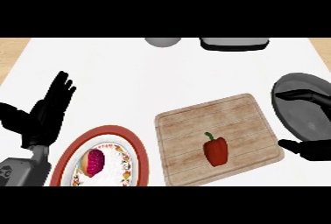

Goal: Pick the bell pepper from the cutting board and place it in the pan

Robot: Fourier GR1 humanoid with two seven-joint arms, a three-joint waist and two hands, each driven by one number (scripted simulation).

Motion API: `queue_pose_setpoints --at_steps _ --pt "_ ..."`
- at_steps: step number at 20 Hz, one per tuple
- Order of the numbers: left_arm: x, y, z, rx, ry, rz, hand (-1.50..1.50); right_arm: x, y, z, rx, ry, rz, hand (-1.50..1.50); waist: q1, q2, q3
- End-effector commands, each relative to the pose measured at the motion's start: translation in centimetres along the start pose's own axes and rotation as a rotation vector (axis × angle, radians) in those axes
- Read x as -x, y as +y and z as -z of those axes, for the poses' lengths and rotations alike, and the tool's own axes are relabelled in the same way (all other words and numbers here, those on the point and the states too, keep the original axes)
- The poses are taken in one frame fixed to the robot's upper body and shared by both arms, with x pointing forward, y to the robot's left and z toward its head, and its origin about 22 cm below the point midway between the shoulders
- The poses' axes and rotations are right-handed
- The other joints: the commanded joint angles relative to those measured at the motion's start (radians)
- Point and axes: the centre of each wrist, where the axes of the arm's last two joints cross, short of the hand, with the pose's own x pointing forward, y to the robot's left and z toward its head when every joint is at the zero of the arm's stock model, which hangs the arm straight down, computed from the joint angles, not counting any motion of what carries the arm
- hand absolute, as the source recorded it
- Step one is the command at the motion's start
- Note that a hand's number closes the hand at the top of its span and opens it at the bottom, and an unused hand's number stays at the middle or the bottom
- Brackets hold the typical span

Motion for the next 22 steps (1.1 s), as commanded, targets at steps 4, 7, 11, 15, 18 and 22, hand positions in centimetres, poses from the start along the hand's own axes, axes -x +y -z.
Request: queue_pose_setpoints --at_steps 4,7,11,15,18,22 --pt "-1.1 -1.0 -0.8 -0.012 -0.010 0.000 0.00 -5.3 -2.7 0.5 -0.137 -0.072 -0.211 -1.50 0.006 0.001 -0.001" --pt "-1.7 -1.4 -0.1 0.018 -0.008 -0.009 0.00 -6.6 -1.9 2.7 -0.222 -0.036 -0.286 -1.50 0.015 0.003 -0.001" --pt "-2.3 -0.2 1.0 0.021 -0.007 0.015 0.00 -8.6 -1.7 5.8 -0.307 0.036 -0.477 -1.50 0.034 0.009 -0.002" --pt "0.1 -1.4 0.6 0.031 -0.006 -0.011 0.00 -10.0 2.8 7.1 -0.424 0.052 -0.556 -1.50 0.026 0.008 -0.002" --pt "-2.4 -0.5 1.4 0.029 0.001 0.011 0.00 -10.8 3.9 7.9 -0.565 0.146 -0.644 -1.50 0.029 0.007 -0.003" --pt "-1.0 -1.5 -0.2 0.014 0.004 -0.005 0.00 -10.0 4.7 7.4 -0.763 0.257 -0.693 -1.50 0.025 0.004 -0.002"
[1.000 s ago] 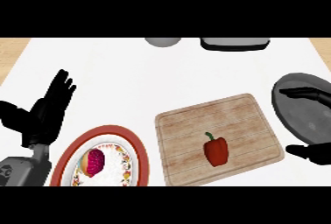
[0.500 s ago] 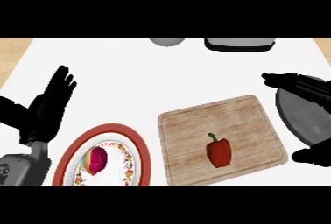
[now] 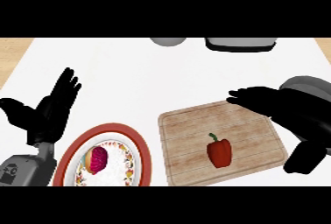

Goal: Pick the bell pepper from the cutting board and place it in the pan

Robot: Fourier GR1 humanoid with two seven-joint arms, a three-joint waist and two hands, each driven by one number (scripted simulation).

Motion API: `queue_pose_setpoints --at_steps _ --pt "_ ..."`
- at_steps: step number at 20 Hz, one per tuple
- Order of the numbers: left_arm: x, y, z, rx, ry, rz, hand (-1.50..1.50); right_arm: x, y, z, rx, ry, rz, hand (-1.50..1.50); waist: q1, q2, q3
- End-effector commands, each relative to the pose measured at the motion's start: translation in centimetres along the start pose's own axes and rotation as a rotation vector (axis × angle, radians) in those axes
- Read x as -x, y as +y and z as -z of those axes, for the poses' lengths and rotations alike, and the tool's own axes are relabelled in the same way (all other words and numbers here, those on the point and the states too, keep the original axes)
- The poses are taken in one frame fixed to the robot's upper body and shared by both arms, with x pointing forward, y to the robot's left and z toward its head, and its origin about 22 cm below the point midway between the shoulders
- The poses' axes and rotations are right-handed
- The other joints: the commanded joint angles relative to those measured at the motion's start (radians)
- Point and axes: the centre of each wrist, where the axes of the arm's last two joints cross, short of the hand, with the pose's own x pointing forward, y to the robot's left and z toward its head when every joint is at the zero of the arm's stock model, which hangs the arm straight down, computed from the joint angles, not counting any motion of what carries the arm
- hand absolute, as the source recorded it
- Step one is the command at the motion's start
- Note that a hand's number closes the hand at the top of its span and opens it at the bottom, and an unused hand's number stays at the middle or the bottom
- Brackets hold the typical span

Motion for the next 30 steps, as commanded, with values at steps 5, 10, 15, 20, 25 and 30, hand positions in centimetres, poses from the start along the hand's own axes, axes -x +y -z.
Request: queue_pose_setpoints --at_steps 5,10,15,20,25,30 --pt "1.1 0.2 0.3 -0.020 0.008 0.001 0.00 -3.4 1.3 2.0 -0.194 0.032 -0.112 -1.50 -0.015 -0.001 0.002" --pt "-0.6 -0.1 -0.6 -0.011 -0.015 -0.005 0.00 -5.4 3.8 1.1 -0.215 0.080 -0.281 -1.50 -0.016 -0.003 0.003" --pt "-0.8 -0.4 -2.3 -0.013 0.003 -0.018 0.00 -7.7 3.2 1.7 -0.150 0.142 -0.339 -1.50 -0.011 -0.004 0.002" --pt "-1.4 -0.5 0.2 -0.015 0.007 0.002 0.00 -9.4 4.2 3.1 -0.114 0.085 -0.284 -1.50 -0.017 -0.001 0.002" --pt "-0.4 0.8 -0.1 -0.013 -0.021 -0.016 0.00 -10.4 5.0 5.2 -0.143 0.137 -0.305 -1.50 -0.014 -0.001 0.002" --pt "0.2 -0.4 -0.3 -0.022 0.014 0.022 0.00 -9.4 6.6 6.8 -0.163 0.181 -0.313 -1.50 -0.013 0.000 0.002"
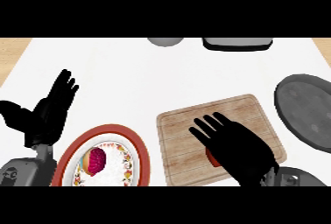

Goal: Pick the bell pepper from the cutting board and place it in the pan

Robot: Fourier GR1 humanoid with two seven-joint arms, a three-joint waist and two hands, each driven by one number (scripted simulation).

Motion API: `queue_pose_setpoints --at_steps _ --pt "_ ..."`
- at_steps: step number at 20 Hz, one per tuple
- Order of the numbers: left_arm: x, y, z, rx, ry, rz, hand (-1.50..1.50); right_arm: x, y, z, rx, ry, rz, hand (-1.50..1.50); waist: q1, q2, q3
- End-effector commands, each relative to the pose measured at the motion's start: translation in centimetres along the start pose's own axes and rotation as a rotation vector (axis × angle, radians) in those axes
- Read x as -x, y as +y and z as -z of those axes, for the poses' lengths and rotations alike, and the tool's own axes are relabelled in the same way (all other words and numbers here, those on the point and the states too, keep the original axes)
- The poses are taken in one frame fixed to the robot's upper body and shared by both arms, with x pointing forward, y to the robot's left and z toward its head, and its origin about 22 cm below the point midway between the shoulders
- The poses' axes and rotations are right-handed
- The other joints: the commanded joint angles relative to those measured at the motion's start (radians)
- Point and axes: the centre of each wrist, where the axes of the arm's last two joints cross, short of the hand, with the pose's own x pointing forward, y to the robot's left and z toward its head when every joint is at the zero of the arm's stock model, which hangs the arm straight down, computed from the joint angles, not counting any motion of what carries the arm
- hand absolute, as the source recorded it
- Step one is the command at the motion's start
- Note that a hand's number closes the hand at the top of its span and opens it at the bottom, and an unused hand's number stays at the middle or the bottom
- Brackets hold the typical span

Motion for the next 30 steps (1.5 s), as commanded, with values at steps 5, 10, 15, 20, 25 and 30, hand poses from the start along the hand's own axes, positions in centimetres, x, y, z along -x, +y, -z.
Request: queue_pose_setpoints --at_steps 5,10,15,20,25,30 --pt "-1.4 -0.5 -1.4 0.008 0.000 0.005 0.00 0.2 1.5 2.7 -0.025 0.037 0.008 -1.50 0.003 0.000 0.000" --pt "1.6 0.4 -0.6 0.002 0.001 -0.017 0.00 0.1 3.6 3.2 -0.064 0.042 -0.024 -1.50 -0.002 0.000 0.000" --pt "0.7 -0.6 -0.6 -0.002 0.004 -0.001 0.00 1.6 3.2 7.2 -0.065 0.042 -0.016 -1.50 0.005 0.001 0.000" --pt "0.0 0.8 -0.3 -0.009 -0.003 -0.003 0.00 1.8 4.3 6.9 -0.056 0.011 0.040 -1.50 0.001 0.000 0.000" --pt "-0.1 0.4 0.1 -0.007 0.002 0.000 0.00 1.0 4.3 8.1 -0.084 0.011 0.038 -1.50 0.000 0.000 0.000" --pt "-2.2 0.1 0.4 0.020 -0.008 -0.004 0.00 2.3 5.1 9.2 -0.065 -0.069 0.029 1.50 0.003 0.001 0.000"
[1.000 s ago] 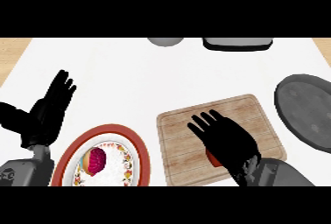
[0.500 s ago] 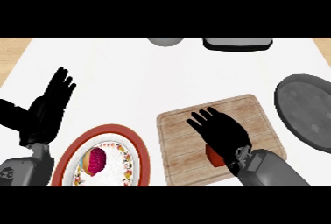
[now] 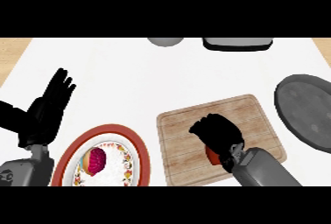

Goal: Pick the bell pepper from the cutting board and place it in the pan

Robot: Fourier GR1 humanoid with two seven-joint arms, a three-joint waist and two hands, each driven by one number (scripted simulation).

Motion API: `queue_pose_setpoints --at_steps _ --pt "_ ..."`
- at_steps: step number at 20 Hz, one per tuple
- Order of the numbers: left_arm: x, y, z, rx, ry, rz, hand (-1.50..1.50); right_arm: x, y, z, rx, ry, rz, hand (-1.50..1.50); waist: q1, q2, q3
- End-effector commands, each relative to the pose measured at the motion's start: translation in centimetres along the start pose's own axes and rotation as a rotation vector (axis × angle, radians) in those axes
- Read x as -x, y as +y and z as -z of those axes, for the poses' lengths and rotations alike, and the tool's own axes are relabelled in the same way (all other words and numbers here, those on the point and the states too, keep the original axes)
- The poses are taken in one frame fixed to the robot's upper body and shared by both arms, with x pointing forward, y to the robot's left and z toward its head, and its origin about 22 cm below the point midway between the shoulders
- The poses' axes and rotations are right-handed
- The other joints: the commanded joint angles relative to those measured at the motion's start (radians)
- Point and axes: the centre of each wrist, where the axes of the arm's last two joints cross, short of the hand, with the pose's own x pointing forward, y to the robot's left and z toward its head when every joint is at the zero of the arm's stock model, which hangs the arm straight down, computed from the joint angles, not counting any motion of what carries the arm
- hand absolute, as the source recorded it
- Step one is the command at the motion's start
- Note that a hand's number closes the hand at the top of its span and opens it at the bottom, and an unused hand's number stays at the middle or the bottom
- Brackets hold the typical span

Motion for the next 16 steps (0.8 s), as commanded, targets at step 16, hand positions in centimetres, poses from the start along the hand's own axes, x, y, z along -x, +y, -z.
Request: queue_pose_setpoints --at_steps 16 --pt "0.7 -0.7 0.3 -0.025 0.000 0.003 0.00 0.1 1.2 -1.4 0.248 -0.107 0.026 1.50 -0.011 -0.002 0.000"
